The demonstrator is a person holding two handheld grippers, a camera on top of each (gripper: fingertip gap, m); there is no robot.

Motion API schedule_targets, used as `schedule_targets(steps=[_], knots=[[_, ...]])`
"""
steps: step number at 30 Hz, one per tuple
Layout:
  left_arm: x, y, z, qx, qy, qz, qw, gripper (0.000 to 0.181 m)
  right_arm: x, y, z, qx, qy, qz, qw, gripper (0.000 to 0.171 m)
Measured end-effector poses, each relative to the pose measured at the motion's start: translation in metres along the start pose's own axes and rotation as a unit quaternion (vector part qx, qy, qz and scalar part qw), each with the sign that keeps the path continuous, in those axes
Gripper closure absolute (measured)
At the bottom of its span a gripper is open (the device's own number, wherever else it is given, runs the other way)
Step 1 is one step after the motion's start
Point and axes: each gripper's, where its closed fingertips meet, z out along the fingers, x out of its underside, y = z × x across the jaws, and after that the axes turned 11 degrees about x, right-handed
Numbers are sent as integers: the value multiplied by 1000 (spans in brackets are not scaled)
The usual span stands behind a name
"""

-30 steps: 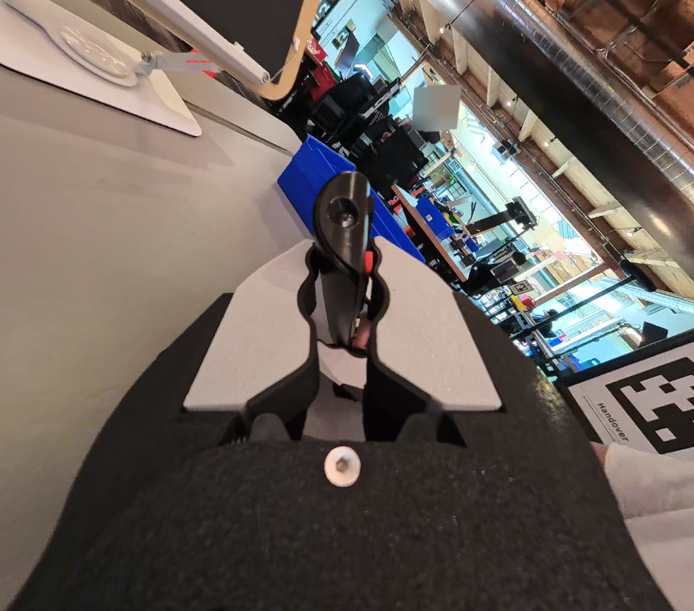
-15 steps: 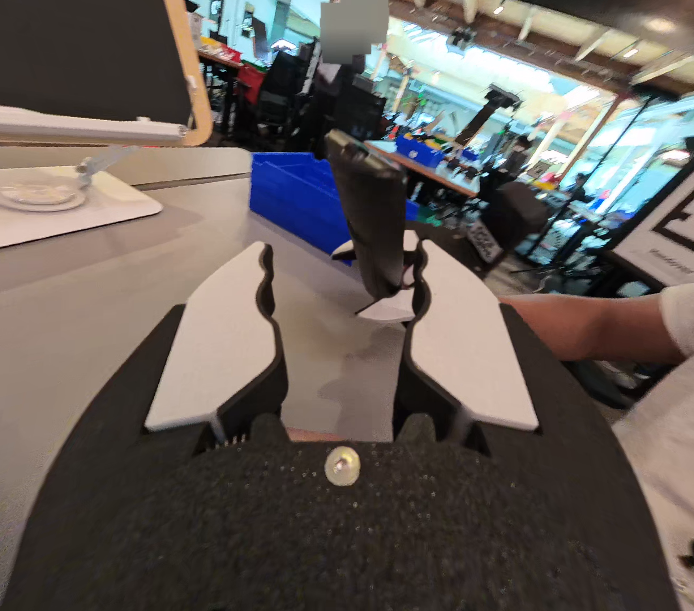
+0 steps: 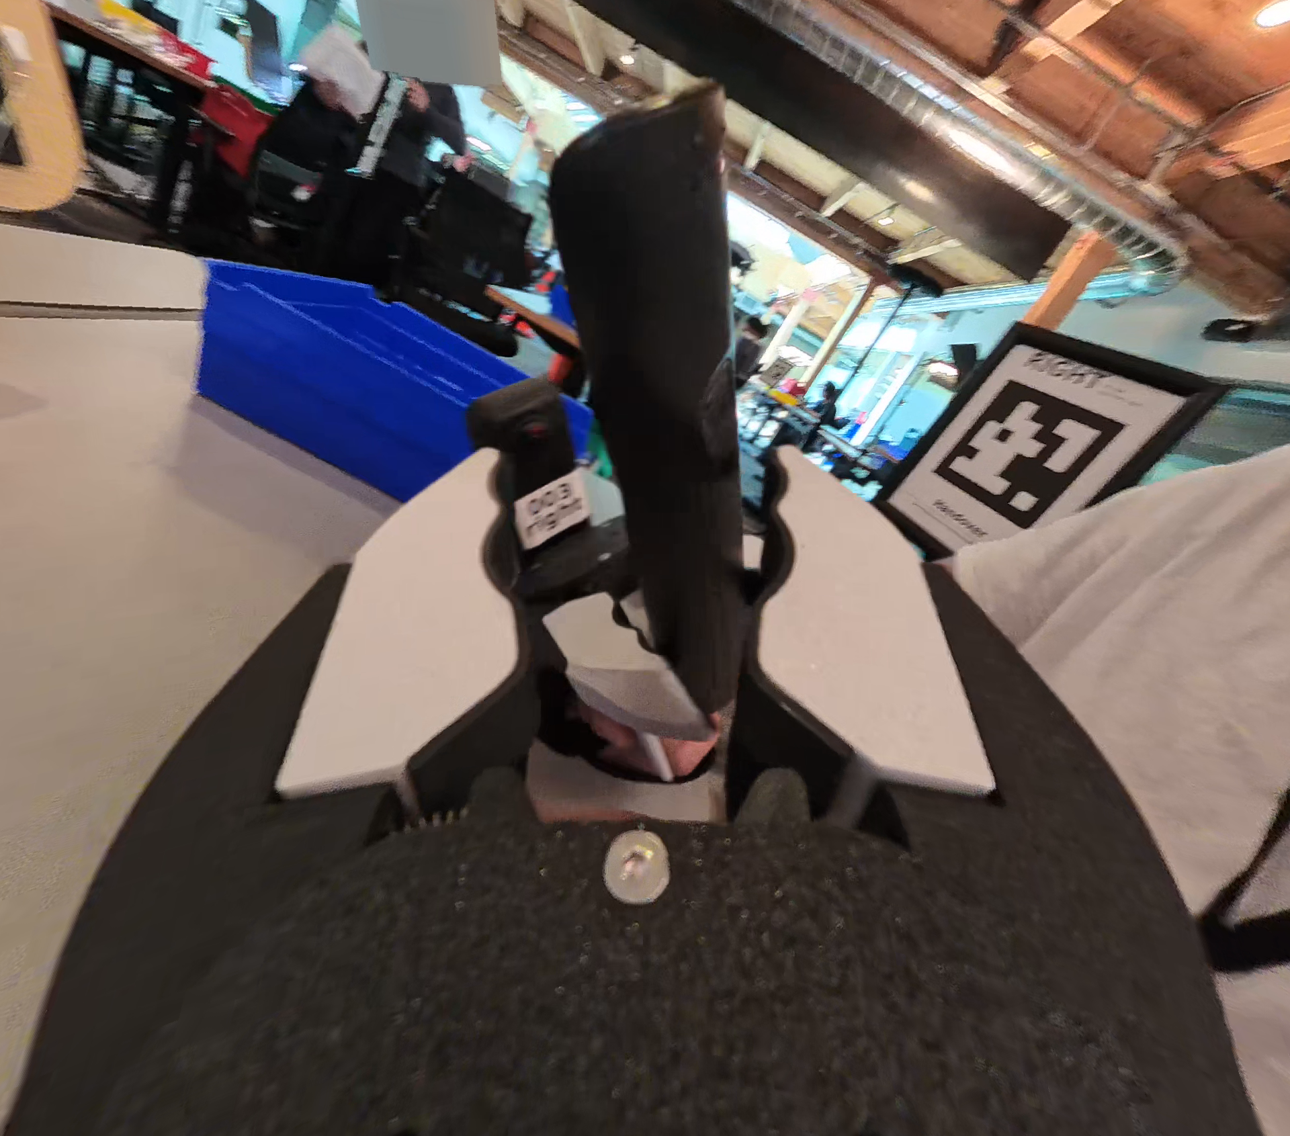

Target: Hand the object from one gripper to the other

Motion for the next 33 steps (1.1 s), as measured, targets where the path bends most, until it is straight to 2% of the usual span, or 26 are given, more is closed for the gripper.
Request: schedule_targets(steps=[1, 3, 5, 8, 11, 13, 15, 17, 19, 21, 22, 23, 26, 29, 30, 31, 33], knots=[[2, -5, 2, 22, -1, -9, 1000, 121, 3, 10, 1, -41, 13, 25, 999, 119], [4, -21, 5, 79, 2, -24, 997, 152, 8, 19, 4, -80, 29, 51, 995, 120], [5, -29, 8, 107, 1, -32, 994, 156, 10, 25, 5, -104, 35, 62, 992, 121], [3, -29, 7, 103, -1, -30, 994, 158, 6, 17, 5, -75, 25, 55, 995, 122], [4, -21, 4, 73, 12, -15, 997, 159, 2, 0, 2, -11, 9, 24, 1000, 127], [4, -16, 1, 61, 11, -21, 998, 158, -4, -10, -5, 33, -3, 3, 999, 120], [2, -4, -7, 20, 11, -21, 1000, 158, -11, -30, -16, 112, -9, -29, 993, 114], [2, 15, -18, -42, 24, -9, 999, 158, -21, -54, -33, 221, -19, -88, 971, 116], [3, 35, -30, -111, 33, 2, 993, 158, -36, -72, -52, 324, -42, -162, 931, 116], [1, 47, -40, -155, 26, -3, 988, 158, -53, -81, -68, 416, -75, -250, 871, 115], [-1, 52, -45, -172, 17, -12, 985, 158, -57, -81, -72, 456, -75, -311, 830, 112], [-2, 57, -49, -187, 9, -23, 982, 158, -58, -82, -73, 496, -56, -389, 774, 108], [-3, 67, -60, -225, -6, -51, 973, 158, -49, -87, -68, 575, 49, -593, 561, 110], [0, 73, -66, -247, -20, -87, 965, 158, -35, -80, -47, 549, 112, -758, 334, 114], [1, 75, -68, -250, -28, -107, 962, 158, -28, -82, -41, 526, 133, -794, 275, 116], [2, 76, -71, -253, -39, -130, 958, 158, -20, -89, -40, 512, 157, -807, 248, 118], [3, 76, -71, -244, -57, -166, 954, 158, -13, -103, -44, 513, 184, -798, 257, 109]])
